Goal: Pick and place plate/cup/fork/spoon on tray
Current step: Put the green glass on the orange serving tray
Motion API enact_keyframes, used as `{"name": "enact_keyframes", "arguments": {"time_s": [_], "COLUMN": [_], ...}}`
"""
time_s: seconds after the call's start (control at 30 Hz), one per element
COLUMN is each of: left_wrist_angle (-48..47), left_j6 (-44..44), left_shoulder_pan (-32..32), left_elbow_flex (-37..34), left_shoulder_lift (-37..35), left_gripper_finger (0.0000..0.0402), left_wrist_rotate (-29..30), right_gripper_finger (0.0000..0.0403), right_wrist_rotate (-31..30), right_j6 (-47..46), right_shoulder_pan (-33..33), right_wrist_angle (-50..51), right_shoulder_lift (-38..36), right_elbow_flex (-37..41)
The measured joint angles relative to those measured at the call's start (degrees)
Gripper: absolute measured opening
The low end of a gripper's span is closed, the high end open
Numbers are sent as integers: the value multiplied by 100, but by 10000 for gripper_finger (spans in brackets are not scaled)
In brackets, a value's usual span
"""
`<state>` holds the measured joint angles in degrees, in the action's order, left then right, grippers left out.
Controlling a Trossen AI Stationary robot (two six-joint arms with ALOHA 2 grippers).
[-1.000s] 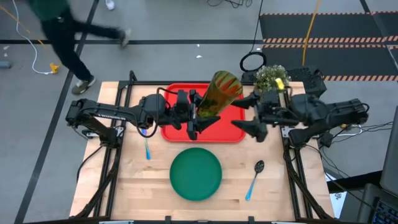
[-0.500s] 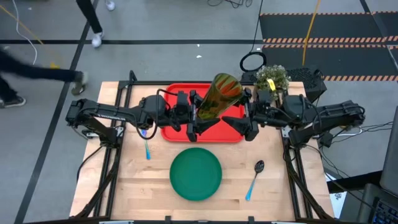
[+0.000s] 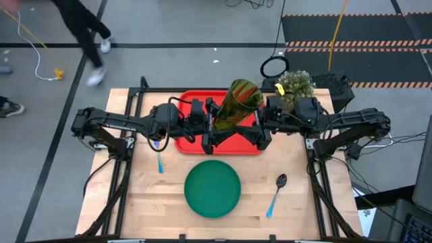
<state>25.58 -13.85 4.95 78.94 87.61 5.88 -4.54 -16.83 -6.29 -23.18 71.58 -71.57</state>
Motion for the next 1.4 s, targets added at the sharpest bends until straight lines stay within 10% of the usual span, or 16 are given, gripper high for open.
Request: {"name": "enact_keyframes", "arguments": {"time_s": [0.83, 1.4], "left_wrist_angle": [-91, -2458], "left_j6": [6, -1146], "left_shoulder_pan": [-10, 135], "left_elbow_flex": [0, 2], "left_shoulder_lift": [0, -660], "left_gripper_finger": [336, 362], "left_wrist_rotate": [195, 163], "right_gripper_finger": [345, 342], "right_wrist_rotate": [30, 16], "right_j6": [205, 301], "right_shoulder_pan": [293, 477], "right_wrist_angle": [-423, 1150], "right_shoulder_lift": [102, -794], "right_elbow_flex": [2, 0]}}
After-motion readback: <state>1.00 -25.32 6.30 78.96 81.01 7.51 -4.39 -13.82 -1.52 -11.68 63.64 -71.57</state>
